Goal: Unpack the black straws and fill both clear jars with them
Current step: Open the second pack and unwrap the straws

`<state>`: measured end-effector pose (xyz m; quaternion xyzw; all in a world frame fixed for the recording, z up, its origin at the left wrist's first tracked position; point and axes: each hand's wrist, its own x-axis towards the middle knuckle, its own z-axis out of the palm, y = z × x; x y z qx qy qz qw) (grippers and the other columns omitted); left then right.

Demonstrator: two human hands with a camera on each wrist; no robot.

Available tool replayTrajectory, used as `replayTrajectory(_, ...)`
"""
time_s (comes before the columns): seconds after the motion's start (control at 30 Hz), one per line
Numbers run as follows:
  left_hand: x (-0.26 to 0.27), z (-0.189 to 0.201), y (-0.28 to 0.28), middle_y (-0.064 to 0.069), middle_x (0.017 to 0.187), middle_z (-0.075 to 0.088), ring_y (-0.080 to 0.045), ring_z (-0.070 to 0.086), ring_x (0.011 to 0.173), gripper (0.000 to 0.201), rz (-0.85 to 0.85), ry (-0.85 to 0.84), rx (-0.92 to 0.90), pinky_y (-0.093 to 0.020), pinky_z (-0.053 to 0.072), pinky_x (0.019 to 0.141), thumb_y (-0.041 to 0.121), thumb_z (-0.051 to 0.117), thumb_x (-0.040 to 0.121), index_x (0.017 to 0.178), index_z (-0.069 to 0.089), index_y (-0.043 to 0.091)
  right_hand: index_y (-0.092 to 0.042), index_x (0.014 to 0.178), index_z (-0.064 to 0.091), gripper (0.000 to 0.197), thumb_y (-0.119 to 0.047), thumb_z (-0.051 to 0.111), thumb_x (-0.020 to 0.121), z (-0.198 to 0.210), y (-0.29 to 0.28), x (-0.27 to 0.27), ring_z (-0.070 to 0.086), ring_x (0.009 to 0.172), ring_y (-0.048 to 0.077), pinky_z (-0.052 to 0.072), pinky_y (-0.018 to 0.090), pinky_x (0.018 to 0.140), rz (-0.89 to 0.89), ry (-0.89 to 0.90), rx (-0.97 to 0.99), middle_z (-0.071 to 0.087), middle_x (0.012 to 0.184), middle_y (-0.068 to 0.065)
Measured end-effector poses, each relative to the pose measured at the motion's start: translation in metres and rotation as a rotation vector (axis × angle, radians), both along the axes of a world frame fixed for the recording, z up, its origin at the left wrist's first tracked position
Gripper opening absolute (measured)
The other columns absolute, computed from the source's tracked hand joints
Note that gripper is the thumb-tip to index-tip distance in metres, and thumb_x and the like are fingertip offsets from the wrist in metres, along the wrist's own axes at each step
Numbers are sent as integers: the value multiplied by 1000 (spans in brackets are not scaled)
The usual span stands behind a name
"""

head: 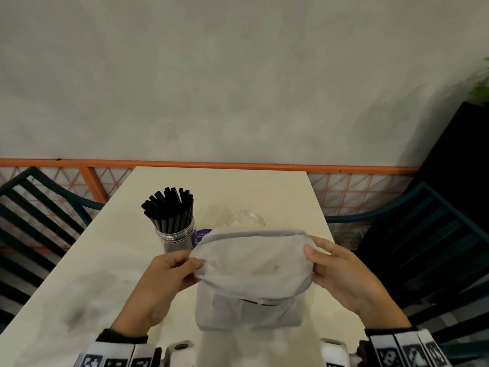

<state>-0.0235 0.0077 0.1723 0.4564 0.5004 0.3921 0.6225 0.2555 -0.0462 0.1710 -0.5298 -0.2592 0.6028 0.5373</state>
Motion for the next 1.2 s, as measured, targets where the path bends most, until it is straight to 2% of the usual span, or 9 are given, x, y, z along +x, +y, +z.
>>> replayTrajectory(0.13, -8, -8, 5, -2, 71, 70, -8, 63, 59, 17, -97, -290, -233, -19, 56, 58, 12, 61, 81, 72, 75, 10, -1, 118, 61, 89, -19, 95, 37, -6, 1, 7, 70, 91, 24, 60, 37, 70, 60, 380, -20, 68, 112, 14)
replayTrajectory(0.17, -8, -6, 4, -1, 71, 69, -9, 62, 58, 8, -121, -364, -297, -21, 56, 57, 17, 74, 70, 75, 74, 11, 0, 117, 61, 92, -16, 96, 32, -6, 0, 9, 69, 94, 26, 60, 41, 71, 62, 419, -32, 68, 114, 14)
replayTrajectory(0.27, -9, -14, 7, -2, 74, 67, -14, 61, 59, 57, -138, -573, -405, -28, 56, 59, 17, 94, 32, 82, 69, 9, 3, 118, 58, 102, -3, 95, 24, -9, -1, 12, 65, 103, 31, 59, 48, 70, 5, 487, -67, 64, 119, 18)
replayTrajectory(0.37, -2, -13, 9, -3, 80, 66, -17, 62, 64, 56, -112, -690, -482, -30, 56, 63, 8, 93, 30, 81, 69, 8, 7, 106, 60, 98, 5, 91, 13, -23, 3, 11, 70, 88, 33, 59, 49, 69, -61, 531, -86, 70, 98, 21)
replayTrajectory(0.47, 4, -13, 11, -7, 84, 70, -20, 67, 69, 57, -104, -728, -541, -34, 57, 67, 1, 89, 26, 81, 72, 4, 2, 96, 67, 71, -3, 91, 29, -28, 2, 1, 65, 100, 34, 50, 49, 92, -29, 583, -13, 68, 101, 21)
replayTrajectory(0.6, 3, -10, 8, -6, 97, 69, -22, 66, 84, 55, -85, -781, -491, -37, 56, 74, 9, 83, 34, 85, 65, 11, -16, 72, 47, 41, -5, 78, 48, -22, -1, -7, 54, 74, 20, 40, 32, 66, -36, 241, 160, 55, 72, 6)
replayTrajectory(0.77, 13, -8, -6, -20, 104, 63, -29, 58, 96, 70, -218, -431, -236, -37, 45, 80, 14, 81, 40, 104, 62, -7, -22, 92, 45, 29, 4, 54, 84, -22, 1, -16, 46, 66, 13, 39, 17, 55, -192, -621, 168, 47, 76, 1)
replayTrajectory(0.9, 17, -9, -8, -20, 104, 71, -26, 69, 87, 65, -206, -194, -103, -28, 58, 71, 13, 77, 44, 106, 62, 0, -16, 102, 52, 16, -12, 58, 89, -25, 2, -18, 53, 76, 9, 42, 8, 57, -313, -974, 218, 47, 94, -1)
replayTrajectory(1.2, 4, -25, -3, -9, 94, 58, -21, 58, 79, 18, 121, 218, 23, -33, 52, 73, 11, 68, 79, 89, 53, 7, -6, 72, 67, 13, -13, 65, 82, -20, -1, -4, 60, 64, 18, 50, 27, 61, -156, -415, 58, 69, 66, 3)
